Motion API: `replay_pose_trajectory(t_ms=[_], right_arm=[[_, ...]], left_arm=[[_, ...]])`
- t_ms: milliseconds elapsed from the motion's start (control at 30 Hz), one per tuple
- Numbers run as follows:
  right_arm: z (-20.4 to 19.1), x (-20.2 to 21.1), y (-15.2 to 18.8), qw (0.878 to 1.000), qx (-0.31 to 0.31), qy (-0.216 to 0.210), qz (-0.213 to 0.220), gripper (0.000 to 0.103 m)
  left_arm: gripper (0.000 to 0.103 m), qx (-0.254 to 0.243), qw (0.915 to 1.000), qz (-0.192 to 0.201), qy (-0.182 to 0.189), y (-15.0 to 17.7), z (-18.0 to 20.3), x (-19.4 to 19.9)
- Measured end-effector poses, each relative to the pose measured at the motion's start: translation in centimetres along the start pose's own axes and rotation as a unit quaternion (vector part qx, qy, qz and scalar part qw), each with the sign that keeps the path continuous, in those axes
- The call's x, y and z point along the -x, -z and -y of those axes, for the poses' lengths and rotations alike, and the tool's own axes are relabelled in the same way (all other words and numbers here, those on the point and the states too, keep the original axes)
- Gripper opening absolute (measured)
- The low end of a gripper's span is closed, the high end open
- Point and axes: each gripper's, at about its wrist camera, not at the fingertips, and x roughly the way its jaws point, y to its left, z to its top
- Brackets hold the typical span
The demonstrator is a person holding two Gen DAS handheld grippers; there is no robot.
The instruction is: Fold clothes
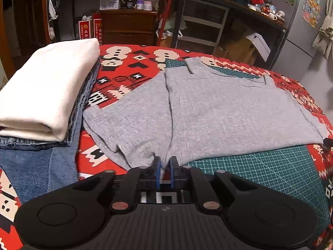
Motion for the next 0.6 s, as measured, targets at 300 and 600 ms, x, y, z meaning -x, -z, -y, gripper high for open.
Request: replay_pose_trajectory(t_ms=[300, 600], right_arm=[[-2.2, 3.0, 0.5, 0.999, 0.027, -0.016, 0.029, 0.036], [-9.4, 2.8, 2.0, 0.993, 0.076, -0.065, 0.057, 0.081]], left_arm=[[0.043, -0.024, 0.9992, 0.026, -0.019, 0.6, 1.8, 2.2], [0.082, -0.095, 0.9899, 0.105, -0.004, 1.7, 8.2, 2.1]])
